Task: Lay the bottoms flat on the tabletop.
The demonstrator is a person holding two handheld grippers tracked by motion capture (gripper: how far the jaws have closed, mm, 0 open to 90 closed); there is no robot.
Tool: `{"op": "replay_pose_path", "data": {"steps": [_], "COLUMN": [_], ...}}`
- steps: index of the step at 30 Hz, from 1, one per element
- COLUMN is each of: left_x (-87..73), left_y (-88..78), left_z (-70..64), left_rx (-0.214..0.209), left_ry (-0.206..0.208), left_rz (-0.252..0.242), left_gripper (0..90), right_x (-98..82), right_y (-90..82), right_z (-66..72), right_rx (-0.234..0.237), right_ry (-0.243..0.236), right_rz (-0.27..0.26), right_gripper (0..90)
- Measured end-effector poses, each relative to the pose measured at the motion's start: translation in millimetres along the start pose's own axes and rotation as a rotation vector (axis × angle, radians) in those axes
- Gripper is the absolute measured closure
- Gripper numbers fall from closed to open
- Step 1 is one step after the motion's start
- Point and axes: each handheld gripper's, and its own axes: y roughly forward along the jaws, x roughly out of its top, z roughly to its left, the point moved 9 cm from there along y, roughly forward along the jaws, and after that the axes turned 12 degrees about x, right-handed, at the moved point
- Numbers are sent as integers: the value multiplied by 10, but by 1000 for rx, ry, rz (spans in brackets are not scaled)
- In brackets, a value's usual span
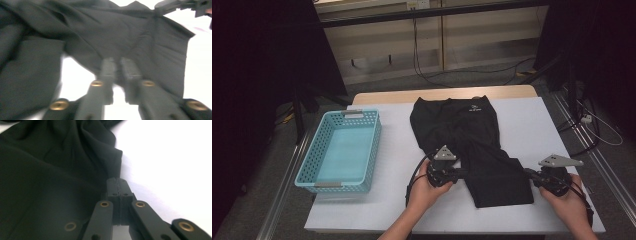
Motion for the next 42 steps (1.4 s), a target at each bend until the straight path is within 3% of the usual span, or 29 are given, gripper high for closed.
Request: {"op": "replay_pose_path", "data": {"steps": [3, 6, 9, 12, 15, 18, 21, 24, 26, 28, 32, 37, 38, 39, 40, 42], "left_x": [-32, -49, -55, -69, -71, -79, -89, -112, -111, -122, -116, -63, -39, -25, -19, 5], "left_y": [12, 30, 72, 126, 152, 149, 148, 141, 138, 101, -1, -30, -7, 17, 30, 68], "left_z": [0, -44, -73, -117, -140, -161, -168, -210, -225, -249, -259, -171, -135, -108, -97, -100], "left_rx": [-1, -5, 5, 2, 21, -5, -7, -47, -55, -76, -94, -64, -30, -2, 10, 36], "left_ry": [-3, 13, 19, 22, 44, 23, 39, 21, 26, 14, 31, 18, 13, 9, 19, 43], "left_rz": [9, 22, 23, 29, 38, 53, 60, 94, 95, 114, 119, 63, 37, 27, 22, -6], "left_gripper": [567, 498, 484, 486, 534, 688, 754, 896, 900, 900, 900, 900, 824, 638, 558, 481], "right_x": [1, -38, -35, -38, -22, -42, -101, -102, -101, -101, -114, -135, -139, -143, -144, -143], "right_y": [-9, 14, 16, 6, -33, -56, -33, -32, -28, -36, -83, -139, -137, -133, -124, -104], "right_z": [-53, -76, -60, -40, -6, 27, 39, 63, 79, 91, 120, 142, 142, 147, 149, 160], "right_rx": [-31, -27, -16, -23, -22, -8, 12, 55, 74, 76, 95, 114, 115, 115, 114, 117], "right_ry": [-9, 7, 8, 14, 11, 13, 28, 35, 37, 27, 28, 39, 37, 37, 35, 32], "right_rz": [3, 17, 12, 10, -2, 7, 25, 27, 28, 37, 41, 32, 32, 35, 37, 42], "right_gripper": [900, 900, 879, 765, 694, 682, 719, 838, 886, 893, 895, 895, 895, 894, 894, 894]}}
